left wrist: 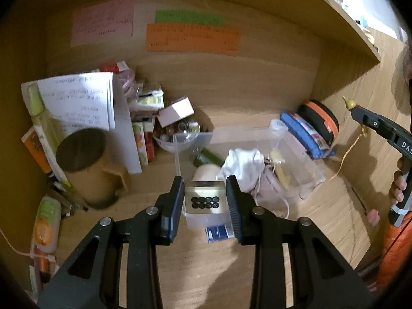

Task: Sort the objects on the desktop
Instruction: 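Carry the square item and gourd ornament over the clear box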

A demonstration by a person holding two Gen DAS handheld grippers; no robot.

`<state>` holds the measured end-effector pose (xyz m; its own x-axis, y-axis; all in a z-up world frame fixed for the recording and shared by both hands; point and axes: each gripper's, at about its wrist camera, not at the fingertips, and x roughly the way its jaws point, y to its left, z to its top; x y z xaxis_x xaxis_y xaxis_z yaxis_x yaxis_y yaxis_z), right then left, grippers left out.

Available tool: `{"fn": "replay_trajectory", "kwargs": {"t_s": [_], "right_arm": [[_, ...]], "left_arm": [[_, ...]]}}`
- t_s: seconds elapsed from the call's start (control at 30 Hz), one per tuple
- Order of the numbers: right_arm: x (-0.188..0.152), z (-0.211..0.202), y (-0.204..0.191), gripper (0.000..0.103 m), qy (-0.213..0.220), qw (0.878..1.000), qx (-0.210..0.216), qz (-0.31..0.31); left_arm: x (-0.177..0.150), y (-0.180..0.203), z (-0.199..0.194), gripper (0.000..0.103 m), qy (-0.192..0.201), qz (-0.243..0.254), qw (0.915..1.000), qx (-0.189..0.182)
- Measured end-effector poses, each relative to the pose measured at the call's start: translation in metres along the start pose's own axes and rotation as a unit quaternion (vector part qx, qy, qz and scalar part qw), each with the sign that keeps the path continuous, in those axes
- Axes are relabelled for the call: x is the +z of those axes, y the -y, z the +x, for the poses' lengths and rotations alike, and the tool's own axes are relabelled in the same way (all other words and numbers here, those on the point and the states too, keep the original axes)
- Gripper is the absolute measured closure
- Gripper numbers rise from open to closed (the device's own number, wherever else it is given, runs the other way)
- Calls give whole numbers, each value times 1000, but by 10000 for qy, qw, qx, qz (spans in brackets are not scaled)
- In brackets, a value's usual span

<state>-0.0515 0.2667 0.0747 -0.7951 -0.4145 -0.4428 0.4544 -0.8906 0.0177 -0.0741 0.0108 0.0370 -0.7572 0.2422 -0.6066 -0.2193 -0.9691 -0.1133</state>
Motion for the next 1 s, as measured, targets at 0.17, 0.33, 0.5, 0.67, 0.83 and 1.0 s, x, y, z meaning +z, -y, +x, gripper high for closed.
{"fn": "replay_trajectory", "kwargs": {"t_s": [0.17,0.33,0.5,0.67,0.83,1.0], "right_arm": [[18,10,1,85,171,9998,-74,-46],[16,30,2,85,96,9999,56,-6],[0,58,12,85,-237,9994,173,187],[-21,87,17,85,-657,9974,187,232],[-41,113,17,85,-1025,9943,241,190],[-55,131,17,85,-1225,9921,182,173]], "left_arm": [[16,-1,11,70,15,26,10000,17],[25,-2,32,70,-107,32,9999,29],[26,-4,59,70,-282,-19,9996,13],[27,-4,88,70,-514,-57,9987,2],[26,1,109,70,-677,60,9977,79],[23,4,118,70,-724,174,9971,149]]}}
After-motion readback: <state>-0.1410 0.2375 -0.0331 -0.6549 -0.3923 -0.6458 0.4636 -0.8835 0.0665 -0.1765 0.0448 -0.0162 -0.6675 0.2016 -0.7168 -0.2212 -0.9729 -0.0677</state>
